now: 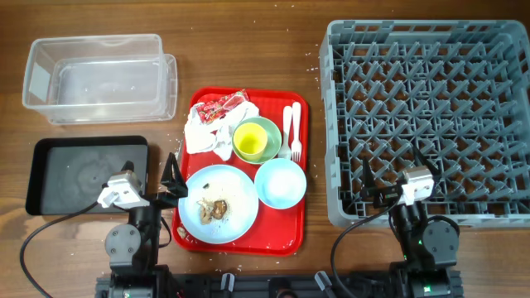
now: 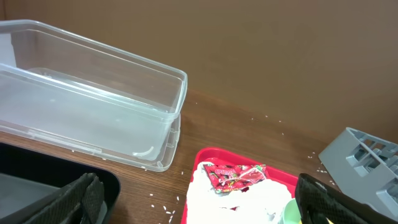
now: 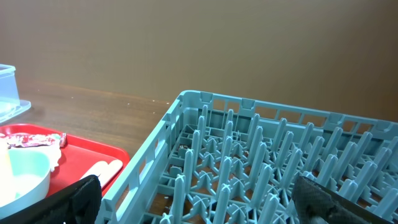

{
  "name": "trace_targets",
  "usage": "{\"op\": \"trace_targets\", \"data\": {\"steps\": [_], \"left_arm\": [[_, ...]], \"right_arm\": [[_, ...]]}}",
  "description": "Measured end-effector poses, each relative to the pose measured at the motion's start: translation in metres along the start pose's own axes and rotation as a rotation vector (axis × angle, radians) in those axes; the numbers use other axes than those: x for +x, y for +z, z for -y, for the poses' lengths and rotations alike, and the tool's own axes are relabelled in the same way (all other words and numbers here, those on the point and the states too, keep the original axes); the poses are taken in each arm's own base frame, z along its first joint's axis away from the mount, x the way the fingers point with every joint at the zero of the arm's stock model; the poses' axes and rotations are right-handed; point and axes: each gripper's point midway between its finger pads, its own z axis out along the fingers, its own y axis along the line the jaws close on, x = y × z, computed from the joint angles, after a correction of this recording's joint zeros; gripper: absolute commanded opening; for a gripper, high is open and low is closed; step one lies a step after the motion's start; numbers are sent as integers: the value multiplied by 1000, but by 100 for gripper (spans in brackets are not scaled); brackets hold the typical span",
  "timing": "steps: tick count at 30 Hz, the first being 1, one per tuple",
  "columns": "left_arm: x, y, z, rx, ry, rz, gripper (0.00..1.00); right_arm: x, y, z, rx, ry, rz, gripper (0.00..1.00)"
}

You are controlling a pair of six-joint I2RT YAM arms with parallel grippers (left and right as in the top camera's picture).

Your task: Sort waste into correct bins and load items into the dishwasher rack

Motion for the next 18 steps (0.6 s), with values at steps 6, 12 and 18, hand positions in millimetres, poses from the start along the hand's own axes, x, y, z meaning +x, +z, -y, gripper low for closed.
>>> {"op": "trace_targets", "data": {"steps": [6,12,18], "left_arm": [[0,0,0,0,0,0,100],[3,-1,16,91,-114,-28,100],[8,-10,57,313,-377,-129,100]], "right_arm": [[0,0,0,0,0,0,100],[0,0,0,0,0,0,100],[0,0,0,0,0,0,100]]}}
